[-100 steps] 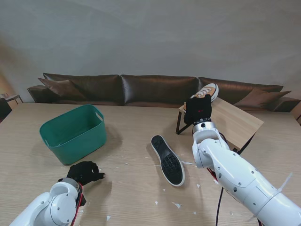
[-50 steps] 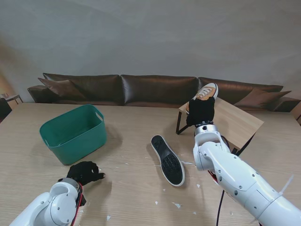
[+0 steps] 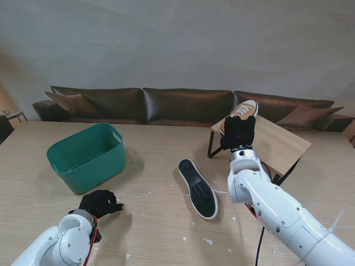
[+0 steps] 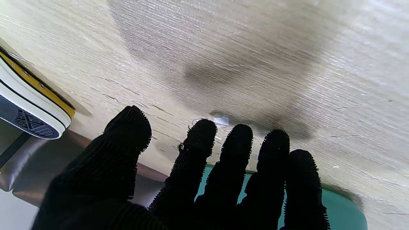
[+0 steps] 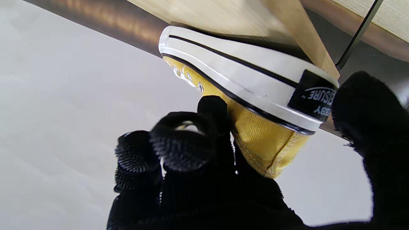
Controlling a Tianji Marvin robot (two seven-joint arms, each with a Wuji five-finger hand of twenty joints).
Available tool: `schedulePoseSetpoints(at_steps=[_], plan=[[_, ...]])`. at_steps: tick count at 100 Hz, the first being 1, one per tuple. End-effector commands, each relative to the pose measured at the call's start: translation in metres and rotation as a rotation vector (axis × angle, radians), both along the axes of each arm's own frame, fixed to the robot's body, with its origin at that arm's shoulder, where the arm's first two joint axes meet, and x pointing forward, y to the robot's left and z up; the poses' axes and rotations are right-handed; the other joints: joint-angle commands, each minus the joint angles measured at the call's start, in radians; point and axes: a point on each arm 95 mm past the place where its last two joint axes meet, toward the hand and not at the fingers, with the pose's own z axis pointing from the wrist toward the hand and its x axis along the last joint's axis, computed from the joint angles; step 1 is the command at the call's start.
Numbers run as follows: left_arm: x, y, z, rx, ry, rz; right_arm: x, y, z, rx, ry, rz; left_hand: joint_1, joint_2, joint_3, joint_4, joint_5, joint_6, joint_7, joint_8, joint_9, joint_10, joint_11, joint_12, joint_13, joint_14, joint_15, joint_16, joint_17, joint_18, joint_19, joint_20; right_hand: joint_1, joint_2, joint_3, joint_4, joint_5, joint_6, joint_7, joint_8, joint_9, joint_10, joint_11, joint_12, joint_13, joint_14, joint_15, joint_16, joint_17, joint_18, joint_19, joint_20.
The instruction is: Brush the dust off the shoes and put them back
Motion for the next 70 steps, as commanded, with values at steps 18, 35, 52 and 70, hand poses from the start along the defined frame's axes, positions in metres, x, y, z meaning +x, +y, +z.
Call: schedulePoseSetpoints(at_steps=[18, 35, 52, 70], plan=[[-0.005, -0.001, -0.008, -0.009, 0.047, -0.011, 0.0, -0.003, 0.003, -0.01, -0.012, -0.014, 0.016, 0.024, -0.015, 0.025, 0.007, 0.015, -0.005, -0.001, 0.002, 0.018, -0.003, 0.003, 0.029, 0.001, -0.009, -0.009, -0.014, -0.01, 0.008, 0.008, -0.022, 0.037, -0.05, 0.047, -0.086, 0.089, -0.079, -0.068, -0.077, 0.018, 0.007, -0.028, -0.034, 0.029, -0.012, -0.005, 0.18, 0.048, -0.014, -0.008], [-0.005, -0.001, -0.009, -0.008, 0.052, -0.011, 0.001, -0.005, 0.005, 0.004, -0.017, -0.019, 0.016, 0.025, -0.016, 0.025, 0.009, 0.015, -0.004, -0.001, 0.002, 0.018, -0.003, 0.004, 0.028, 0.001, -0.009, -0.009, -0.014, -0.01, 0.008, 0.008, -0.038, 0.08, -0.097, 0.056, -0.156, 0.116, -0.149, -0.134, -0.108, 0.026, -0.009, -0.048, -0.057, 0.04, -0.021, -0.006, 0.162, 0.053, -0.024, -0.01], [-0.005, -0.001, -0.008, -0.005, 0.053, -0.011, 0.0, -0.005, 0.01, 0.05, -0.028, -0.025, 0.016, 0.024, -0.016, 0.025, 0.006, 0.015, -0.005, -0.001, 0.002, 0.019, -0.003, 0.004, 0.027, 0.001, -0.01, -0.009, -0.014, -0.01, 0.008, 0.008, -0.07, 0.163, -0.192, 0.07, -0.22, 0.131, -0.223, -0.218, -0.152, 0.034, -0.055, -0.087, -0.106, 0.062, -0.054, -0.012, 0.115, 0.063, -0.055, -0.009], [-0.005, -0.001, -0.008, -0.005, 0.051, -0.014, -0.005, -0.006, 0.018, 0.113, -0.038, -0.033, 0.016, 0.025, -0.019, 0.025, 0.006, 0.014, -0.005, -0.001, 0.0, 0.017, -0.004, 0.003, 0.027, 0.0, -0.01, -0.009, -0.014, -0.01, 0.007, 0.009, -0.137, 0.262, -0.265, 0.093, -0.325, 0.124, -0.276, -0.259, -0.291, 0.062, -0.111, -0.119, -0.257, 0.124, -0.132, -0.024, 0.004, 0.076, -0.109, -0.002]])
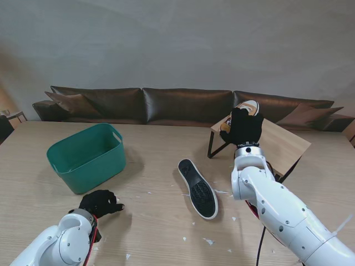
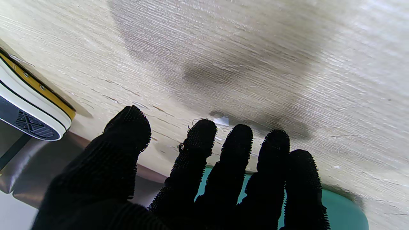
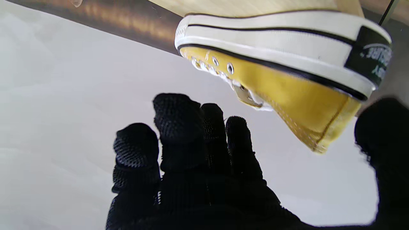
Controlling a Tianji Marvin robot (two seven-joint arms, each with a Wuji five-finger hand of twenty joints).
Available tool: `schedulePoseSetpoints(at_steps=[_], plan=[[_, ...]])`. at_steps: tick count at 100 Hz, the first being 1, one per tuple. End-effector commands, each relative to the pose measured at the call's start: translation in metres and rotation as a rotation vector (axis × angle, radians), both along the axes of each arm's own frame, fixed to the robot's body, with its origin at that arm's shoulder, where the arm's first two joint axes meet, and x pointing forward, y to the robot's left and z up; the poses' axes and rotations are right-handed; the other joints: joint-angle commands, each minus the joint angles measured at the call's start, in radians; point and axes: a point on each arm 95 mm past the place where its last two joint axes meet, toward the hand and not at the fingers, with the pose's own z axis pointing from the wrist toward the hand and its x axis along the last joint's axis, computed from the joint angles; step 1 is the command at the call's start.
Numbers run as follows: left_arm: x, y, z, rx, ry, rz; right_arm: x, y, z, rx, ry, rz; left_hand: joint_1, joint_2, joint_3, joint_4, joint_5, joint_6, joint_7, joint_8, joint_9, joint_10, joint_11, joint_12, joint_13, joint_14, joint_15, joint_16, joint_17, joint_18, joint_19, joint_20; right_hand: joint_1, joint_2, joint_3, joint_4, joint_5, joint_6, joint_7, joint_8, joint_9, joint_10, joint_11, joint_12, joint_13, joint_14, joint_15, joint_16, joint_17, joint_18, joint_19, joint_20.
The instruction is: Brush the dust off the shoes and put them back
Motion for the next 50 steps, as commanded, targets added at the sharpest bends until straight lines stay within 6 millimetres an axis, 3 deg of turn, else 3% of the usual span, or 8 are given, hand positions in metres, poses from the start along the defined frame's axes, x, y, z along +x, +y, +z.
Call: schedulePoseSetpoints(at_steps=[1, 10, 19, 37, 50], plan=[[-0.005, -0.001, -0.009, -0.007, 0.044, -0.008, -0.004, 0.005, 0.004, 0.023, -0.004, 0.008, 0.015, 0.025, -0.015, 0.025, 0.008, 0.014, -0.005, -0.001, 0.0, 0.017, -0.004, 0.003, 0.028, -0.003, -0.008, -0.014, -0.014, -0.01, 0.007, 0.009, -0.046, 0.052, -0.043, 0.033, -0.062, 0.024, -0.02, -0.013, -0.08, 0.045, -0.023, -0.019, -0.074, 0.039, -0.021, -0.007, -0.003, 0.04, -0.03, -0.001], [-0.005, -0.001, -0.009, -0.01, 0.043, -0.009, -0.01, 0.004, 0.008, 0.055, -0.02, 0.012, 0.016, 0.025, -0.015, 0.025, 0.005, 0.014, -0.006, -0.002, -0.002, 0.019, -0.005, 0.002, 0.026, -0.002, -0.01, -0.014, -0.015, -0.011, 0.006, 0.008, -0.045, 0.088, -0.067, 0.04, -0.112, 0.019, -0.031, -0.015, -0.19, 0.071, -0.025, -0.022, -0.207, 0.094, -0.066, -0.012, -0.091, 0.047, -0.061, 0.008], [-0.004, -0.001, -0.01, -0.013, 0.041, -0.012, -0.018, 0.003, 0.014, 0.08, -0.035, 0.029, 0.016, 0.025, -0.015, 0.026, 0.003, 0.015, -0.008, -0.003, -0.003, 0.018, -0.006, 0.001, 0.025, -0.002, -0.011, -0.014, -0.017, -0.013, 0.004, 0.007, -0.037, 0.1, -0.081, 0.044, -0.114, 0.005, -0.031, -0.011, -0.22, 0.079, -0.021, -0.026, -0.26, 0.11, -0.074, -0.012, -0.126, 0.046, -0.066, 0.019], [-0.002, -0.002, -0.009, -0.015, 0.04, -0.022, -0.034, 0.004, 0.022, 0.111, -0.049, 0.068, 0.015, 0.025, -0.017, 0.026, 0.003, 0.015, -0.008, -0.003, -0.001, 0.017, -0.005, 0.001, 0.025, -0.003, -0.011, -0.014, -0.017, -0.012, 0.003, 0.007, -0.012, 0.083, -0.084, 0.047, -0.072, 0.0, -0.025, -0.008, -0.199, 0.082, -0.02, -0.029, -0.259, 0.116, -0.078, -0.015, -0.126, 0.046, -0.063, 0.024], [0.0, -0.002, -0.008, -0.015, 0.037, -0.027, -0.054, 0.004, 0.02, 0.167, -0.025, 0.132, 0.015, 0.026, -0.018, 0.026, 0.0, 0.013, -0.009, -0.003, -0.001, 0.015, -0.005, 0.001, 0.024, -0.005, -0.012, -0.015, -0.017, -0.012, 0.003, 0.007, 0.029, 0.023, -0.063, 0.05, 0.076, -0.036, 0.009, 0.015, -0.077, 0.065, -0.016, -0.026, -0.18, 0.1, -0.091, -0.026, -0.075, 0.057, -0.071, 0.018]])
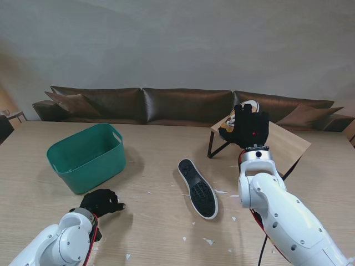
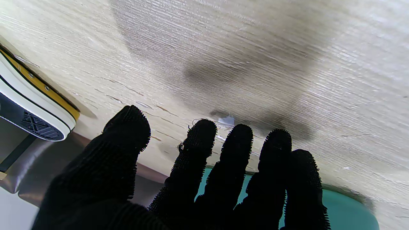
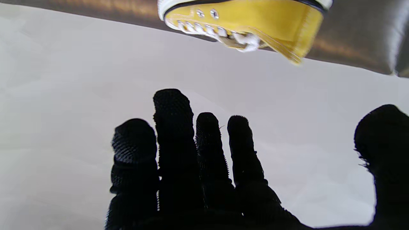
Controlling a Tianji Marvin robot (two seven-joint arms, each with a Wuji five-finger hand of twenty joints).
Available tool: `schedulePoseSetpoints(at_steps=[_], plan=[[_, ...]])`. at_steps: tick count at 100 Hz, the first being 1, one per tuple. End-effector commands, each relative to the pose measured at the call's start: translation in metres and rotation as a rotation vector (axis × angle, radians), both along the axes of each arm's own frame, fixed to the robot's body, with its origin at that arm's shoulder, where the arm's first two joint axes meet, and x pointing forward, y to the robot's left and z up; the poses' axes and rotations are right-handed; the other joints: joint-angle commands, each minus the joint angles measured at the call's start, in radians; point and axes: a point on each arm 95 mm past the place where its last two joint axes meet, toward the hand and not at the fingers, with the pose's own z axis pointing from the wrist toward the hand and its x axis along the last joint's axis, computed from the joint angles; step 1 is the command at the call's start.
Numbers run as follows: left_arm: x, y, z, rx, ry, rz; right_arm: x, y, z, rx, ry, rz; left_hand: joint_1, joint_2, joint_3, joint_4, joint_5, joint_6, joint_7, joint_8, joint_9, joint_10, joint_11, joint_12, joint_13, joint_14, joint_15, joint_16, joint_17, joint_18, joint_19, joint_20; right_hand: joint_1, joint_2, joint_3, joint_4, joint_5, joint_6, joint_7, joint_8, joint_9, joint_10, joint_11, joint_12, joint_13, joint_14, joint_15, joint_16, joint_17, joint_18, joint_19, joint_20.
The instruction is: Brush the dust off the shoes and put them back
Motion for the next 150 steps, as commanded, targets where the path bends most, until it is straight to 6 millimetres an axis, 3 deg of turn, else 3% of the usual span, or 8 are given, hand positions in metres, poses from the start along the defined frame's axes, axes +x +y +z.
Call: schedulePoseSetpoints(at_steps=[1, 14, 34, 59, 77, 123, 150], plan=[[-0.004, -0.001, -0.008, -0.006, 0.039, -0.01, -0.016, 0.007, -0.011, 0.025, 0.039, 0.036, 0.015, 0.026, -0.011, 0.026, 0.001, 0.013, -0.009, -0.003, -0.002, 0.016, -0.005, 0.001, 0.024, -0.016, -0.028, -0.022, -0.018, -0.016, 0.001, 0.005, 0.031, -0.038, -0.002, 0.029, 0.058, -0.009, 0.017, 0.015, 0.054, 0.012, 0.014, -0.006, 0.056, 0.01, -0.013, -0.014, -0.071, 0.033, -0.021, 0.017], [-0.003, -0.001, -0.008, -0.01, 0.034, -0.012, -0.046, 0.009, -0.023, 0.17, 0.117, 0.109, 0.016, 0.026, -0.011, 0.026, 0.001, 0.014, -0.009, -0.004, -0.003, 0.018, -0.005, 0.001, 0.022, -0.015, -0.029, -0.023, -0.019, -0.017, -0.002, 0.004, 0.029, -0.073, 0.047, 0.02, 0.118, -0.034, -0.017, 0.018, 0.12, -0.002, -0.047, -0.013, 0.045, 0.048, -0.208, -0.081, -0.119, 0.096, -0.19, -0.06], [-0.002, -0.001, -0.009, -0.015, 0.033, -0.015, -0.085, 0.014, -0.04, 0.317, 0.207, 0.191, 0.017, 0.027, -0.012, 0.026, -0.003, 0.013, -0.011, -0.004, -0.004, 0.017, -0.006, 0.0, 0.02, -0.015, -0.031, -0.024, -0.026, -0.019, -0.022, -0.006, 0.027, -0.088, 0.074, 0.01, 0.115, -0.041, -0.067, 0.009, 0.135, 0.001, -0.12, -0.043, 0.026, 0.079, -0.346, -0.124, -0.168, 0.129, -0.301, -0.117], [0.0, -0.002, -0.009, -0.02, 0.03, -0.019, -0.105, 0.028, -0.069, 0.384, 0.349, 0.222, 0.018, 0.027, -0.012, 0.026, 0.0, 0.013, -0.01, -0.005, -0.003, 0.017, -0.006, 0.0, 0.02, -0.016, -0.032, -0.024, -0.026, -0.018, -0.031, -0.011, 0.038, -0.093, 0.06, 0.008, 0.056, -0.036, -0.148, -0.021, 0.096, 0.013, -0.233, -0.113, -0.021, 0.105, -0.502, -0.19, -0.216, 0.153, -0.404, -0.175], [0.001, -0.003, -0.01, -0.022, 0.038, -0.021, -0.103, 0.039, -0.092, 0.372, 0.455, 0.193, 0.017, 0.027, -0.013, 0.026, -0.001, 0.013, -0.01, -0.005, -0.004, 0.019, -0.006, -0.001, 0.02, -0.016, -0.032, -0.024, -0.026, -0.018, -0.032, -0.012, 0.034, -0.085, 0.041, 0.006, -0.006, -0.002, -0.181, -0.043, 0.035, 0.025, -0.271, -0.147, -0.065, 0.118, -0.567, -0.22, -0.244, 0.156, -0.438, -0.196], [0.001, -0.006, -0.012, -0.025, 0.047, -0.019, -0.065, 0.062, -0.127, 0.284, 0.625, 0.026, 0.017, 0.028, -0.014, 0.026, 0.0, 0.014, -0.01, -0.005, -0.003, 0.017, -0.006, 0.0, 0.02, -0.016, -0.032, -0.023, -0.026, -0.018, -0.032, -0.012, -0.009, -0.054, -0.012, 0.011, -0.155, 0.047, -0.234, -0.095, -0.144, 0.05, -0.294, -0.181, -0.216, 0.118, -0.628, -0.249, -0.362, 0.131, -0.51, -0.21], [0.002, -0.007, -0.012, -0.026, 0.048, -0.021, -0.058, 0.074, -0.144, 0.268, 0.727, -0.007, 0.017, 0.027, -0.014, 0.027, 0.002, 0.013, -0.008, -0.004, -0.002, 0.017, -0.005, 0.0, 0.021, -0.015, -0.032, -0.023, -0.026, -0.018, -0.032, -0.012, -0.061, -0.036, -0.007, 0.014, -0.152, 0.074, -0.231, -0.117, -0.198, 0.061, -0.292, -0.191, -0.266, 0.107, -0.63, -0.254, -0.408, 0.121, -0.542, -0.202]])
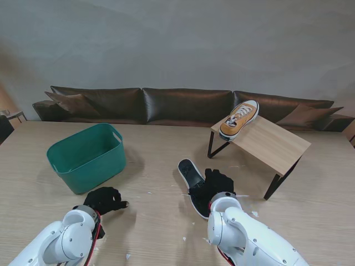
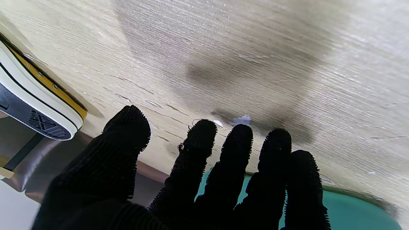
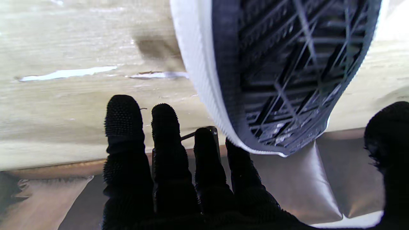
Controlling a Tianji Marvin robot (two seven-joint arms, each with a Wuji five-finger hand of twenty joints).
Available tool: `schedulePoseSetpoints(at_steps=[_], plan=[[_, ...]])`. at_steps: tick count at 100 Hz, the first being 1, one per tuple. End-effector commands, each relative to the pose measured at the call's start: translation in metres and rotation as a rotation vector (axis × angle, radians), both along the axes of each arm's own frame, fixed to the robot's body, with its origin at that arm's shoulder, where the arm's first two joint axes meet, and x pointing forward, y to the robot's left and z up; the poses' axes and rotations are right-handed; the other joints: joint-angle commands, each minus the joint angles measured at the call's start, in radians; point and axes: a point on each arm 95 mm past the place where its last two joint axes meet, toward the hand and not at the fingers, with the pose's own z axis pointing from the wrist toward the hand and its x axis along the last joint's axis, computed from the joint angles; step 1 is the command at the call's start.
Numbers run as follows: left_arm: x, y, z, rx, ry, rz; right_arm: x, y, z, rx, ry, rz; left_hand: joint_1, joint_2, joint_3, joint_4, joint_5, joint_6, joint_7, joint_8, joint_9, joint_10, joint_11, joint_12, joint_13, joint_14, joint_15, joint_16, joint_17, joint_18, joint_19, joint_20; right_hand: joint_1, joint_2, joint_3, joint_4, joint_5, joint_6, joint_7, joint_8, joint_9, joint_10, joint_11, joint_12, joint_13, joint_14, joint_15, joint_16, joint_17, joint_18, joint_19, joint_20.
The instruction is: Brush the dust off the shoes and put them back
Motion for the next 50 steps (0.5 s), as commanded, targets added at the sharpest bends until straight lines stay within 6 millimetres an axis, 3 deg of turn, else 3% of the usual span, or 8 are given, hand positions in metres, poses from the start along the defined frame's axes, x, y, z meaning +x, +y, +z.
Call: schedulePoseSetpoints(at_steps=[1, 9, 22, 32, 45, 47, 48, 50], plan=[[-0.006, -0.001, -0.011, -0.005, 0.05, -0.005, -0.002, 0.006, -0.007, -0.025, 0.034, 0.014, 0.018, 0.028, -0.013, 0.027, 0.002, 0.013, -0.003, -0.004, -0.002, 0.017, -0.005, 0.0, 0.02, -0.013, -0.046, -0.036, -0.018, -0.021, -0.016, -0.012, -0.032, 0.012, -0.011, 0.012, -0.021, 0.031, -0.003, -0.012, -0.05, 0.029, -0.004, -0.019, -0.033, 0.001, 0.003, -0.006, -0.392, 0.004, -0.023, -0.009], [-0.006, -0.001, -0.011, -0.005, 0.05, -0.006, -0.001, 0.009, -0.011, -0.046, 0.051, 0.016, 0.017, 0.028, -0.014, 0.027, 0.004, 0.015, -0.002, -0.003, -0.002, 0.017, -0.005, 0.0, 0.02, -0.015, -0.046, -0.036, -0.018, -0.021, -0.016, -0.012, -0.001, -0.017, 0.0, 0.013, 0.0, 0.043, 0.01, -0.012, -0.049, 0.032, 0.009, -0.015, -0.03, -0.009, 0.015, -0.002, -0.392, -0.002, -0.024, -0.002], [-0.006, -0.002, -0.012, -0.005, 0.053, -0.005, 0.0, 0.012, -0.017, -0.083, 0.058, 0.014, 0.017, 0.028, -0.014, 0.027, 0.005, 0.015, -0.002, -0.003, -0.002, 0.016, -0.004, 0.001, 0.02, -0.014, -0.045, -0.036, -0.018, -0.021, -0.016, -0.012, 0.131, -0.086, -0.016, 0.017, 0.105, 0.064, 0.098, 0.008, 0.008, 0.037, 0.077, 0.011, 0.02, -0.027, 0.116, 0.033, -0.354, -0.018, 0.018, 0.03], [-0.007, -0.002, -0.012, -0.005, 0.053, -0.001, 0.001, 0.016, -0.019, -0.094, 0.039, 0.016, 0.018, 0.028, -0.014, 0.027, 0.005, 0.016, -0.001, -0.003, -0.002, 0.018, -0.005, 0.001, 0.02, -0.014, -0.045, -0.036, -0.018, -0.021, -0.016, -0.012, 0.253, -0.13, -0.056, 0.018, 0.271, 0.042, 0.191, 0.04, 0.161, 0.02, 0.143, 0.043, 0.101, -0.038, 0.228, 0.076, -0.307, -0.033, 0.086, 0.039], [-0.007, -0.003, -0.012, -0.006, 0.052, 0.0, 0.0, 0.022, -0.022, -0.088, 0.013, 0.006, 0.018, 0.028, -0.014, 0.027, 0.006, 0.015, -0.001, -0.003, -0.002, 0.017, -0.005, 0.001, 0.021, -0.012, -0.045, -0.036, -0.018, -0.021, -0.016, -0.012, 0.404, -0.218, -0.091, 0.026, 0.489, -0.049, 0.296, 0.086, 0.419, -0.035, 0.19, 0.083, 0.252, -0.087, 0.396, 0.144, -0.211, -0.06, 0.206, 0.033], [-0.007, -0.003, -0.012, -0.006, 0.051, -0.001, 0.0, 0.023, -0.022, -0.086, 0.01, 0.005, 0.018, 0.028, -0.014, 0.027, 0.006, 0.015, -0.001, -0.003, -0.002, 0.018, -0.005, 0.001, 0.02, -0.013, -0.045, -0.036, -0.018, -0.021, -0.016, -0.012, 0.394, -0.251, -0.014, 0.023, 0.522, -0.065, 0.309, 0.093, 0.455, -0.045, 0.192, 0.092, 0.275, -0.095, 0.419, 0.152, -0.197, -0.064, 0.225, 0.027], [-0.007, -0.003, -0.011, -0.006, 0.051, -0.001, 0.0, 0.023, -0.022, -0.086, 0.007, 0.004, 0.018, 0.028, -0.013, 0.027, 0.006, 0.015, -0.001, -0.003, -0.002, 0.018, -0.005, 0.0, 0.02, -0.013, -0.045, -0.036, -0.018, -0.021, -0.016, -0.012, 0.371, -0.288, 0.102, 0.004, 0.542, -0.077, 0.318, 0.097, 0.476, -0.051, 0.194, 0.098, 0.289, -0.103, 0.435, 0.158, -0.185, -0.068, 0.239, 0.025], [-0.007, -0.003, -0.011, -0.006, 0.051, -0.001, 0.0, 0.024, -0.023, -0.085, 0.002, 0.003, 0.018, 0.028, -0.013, 0.027, 0.006, 0.015, -0.001, -0.003, -0.002, 0.018, -0.005, 0.0, 0.02, -0.012, -0.045, -0.036, -0.018, -0.021, -0.016, -0.012, 0.347, -0.366, 0.281, -0.077, 0.563, -0.098, 0.349, 0.06, 0.506, -0.06, 0.199, 0.108, 0.315, -0.113, 0.46, 0.167, -0.165, -0.074, 0.26, 0.022]])
